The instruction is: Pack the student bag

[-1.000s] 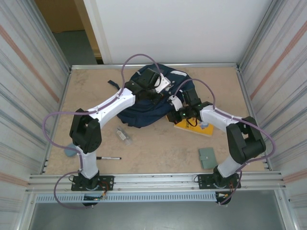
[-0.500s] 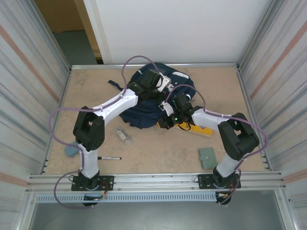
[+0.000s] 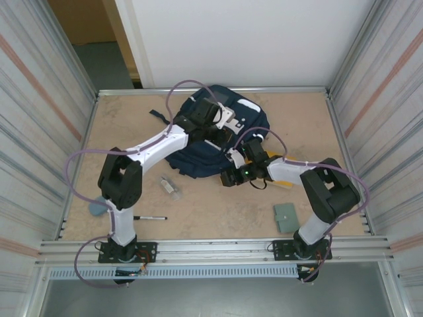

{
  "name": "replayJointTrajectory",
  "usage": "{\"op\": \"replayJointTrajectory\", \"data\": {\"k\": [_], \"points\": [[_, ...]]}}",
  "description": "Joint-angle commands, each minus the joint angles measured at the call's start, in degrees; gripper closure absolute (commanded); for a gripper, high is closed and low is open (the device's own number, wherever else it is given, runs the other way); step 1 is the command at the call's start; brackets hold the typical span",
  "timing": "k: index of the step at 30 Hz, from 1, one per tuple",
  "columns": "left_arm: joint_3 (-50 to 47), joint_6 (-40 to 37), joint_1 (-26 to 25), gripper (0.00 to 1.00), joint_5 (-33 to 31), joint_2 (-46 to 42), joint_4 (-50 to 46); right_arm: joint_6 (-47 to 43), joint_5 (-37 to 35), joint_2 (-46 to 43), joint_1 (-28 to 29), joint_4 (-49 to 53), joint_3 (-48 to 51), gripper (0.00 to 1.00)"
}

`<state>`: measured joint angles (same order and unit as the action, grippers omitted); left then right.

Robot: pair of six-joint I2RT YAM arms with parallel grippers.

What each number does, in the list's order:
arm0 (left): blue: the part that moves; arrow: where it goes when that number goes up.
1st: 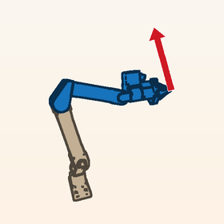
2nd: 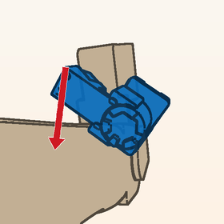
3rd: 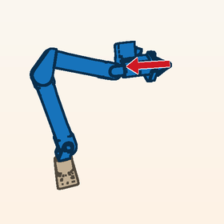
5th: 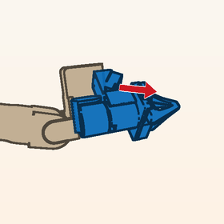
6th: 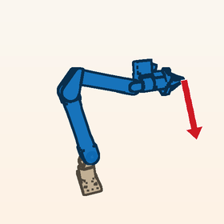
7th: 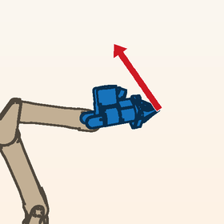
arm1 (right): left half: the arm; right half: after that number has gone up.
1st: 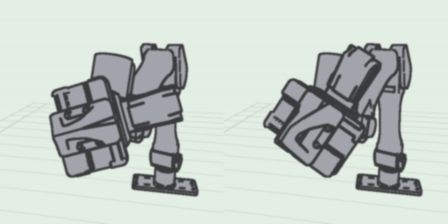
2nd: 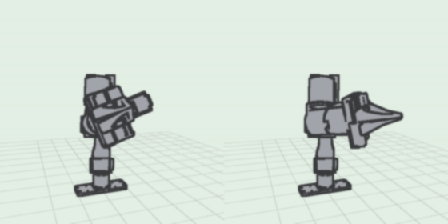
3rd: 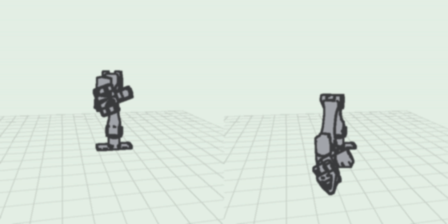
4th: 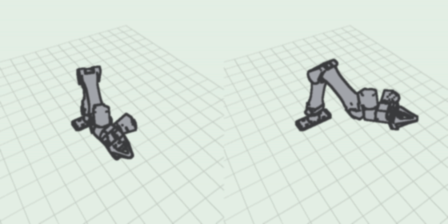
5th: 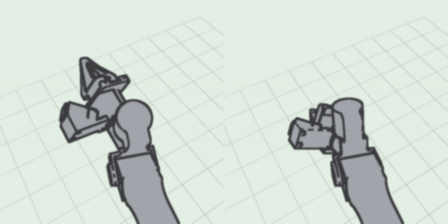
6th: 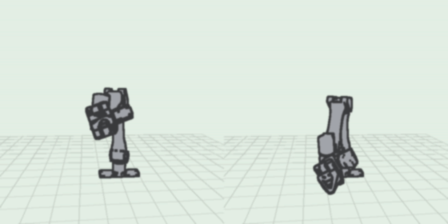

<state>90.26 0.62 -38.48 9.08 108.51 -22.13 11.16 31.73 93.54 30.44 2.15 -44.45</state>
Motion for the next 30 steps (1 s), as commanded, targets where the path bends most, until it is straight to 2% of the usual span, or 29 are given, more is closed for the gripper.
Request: {"op": "replayJointTrajectory", "data": {"k": [1, 7, 11, 15, 19, 25, 30], "points": [[-2.7, 1.0, 0.0, 0.71, 1.9, -7.0, 0.9, 2.9, -0.5, -6.9, -2.4, 1.5, 1.8, 0.51], [-8.8, 7.7, -1.8, 0.67, 0.6, -13.2, -3.7, 7.0, -2.9, -15.6, -7.5, 7.2, 2.9, 0.46], [-14.3, 19.9, -5.1, 0.63, -2.4, -14.6, -4.2, 8.8, -5.7, -17.9, -9.4, 10.6, 2.1, 0.45], [-15.7, 28.4, -8.9, 0.60, -3.1, -11.5, -4.7, 9.9, -7.0, -18.2, -11.2, 11.8, 1.7, 0.45], [-12.0, 33.2, -11.7, 0.60, -9.5, -6.2, -9.9, 9.2, -6.7, -17.9, -11.5, 12.4, 1.3, 0.45], [-9.7, 43.7, -12.0, 0.59, -14.2, -0.8, -13.3, 7.5, -8.4, -19.9, -11.5, 13.9, 1.6, 0.46], [-8.3, 45.9, -12.0, 0.59, -15.6, 1.9, -14.4, 6.0, -9.7, -21.8, -11.6, 15.4, 1.7, 0.46]]}}
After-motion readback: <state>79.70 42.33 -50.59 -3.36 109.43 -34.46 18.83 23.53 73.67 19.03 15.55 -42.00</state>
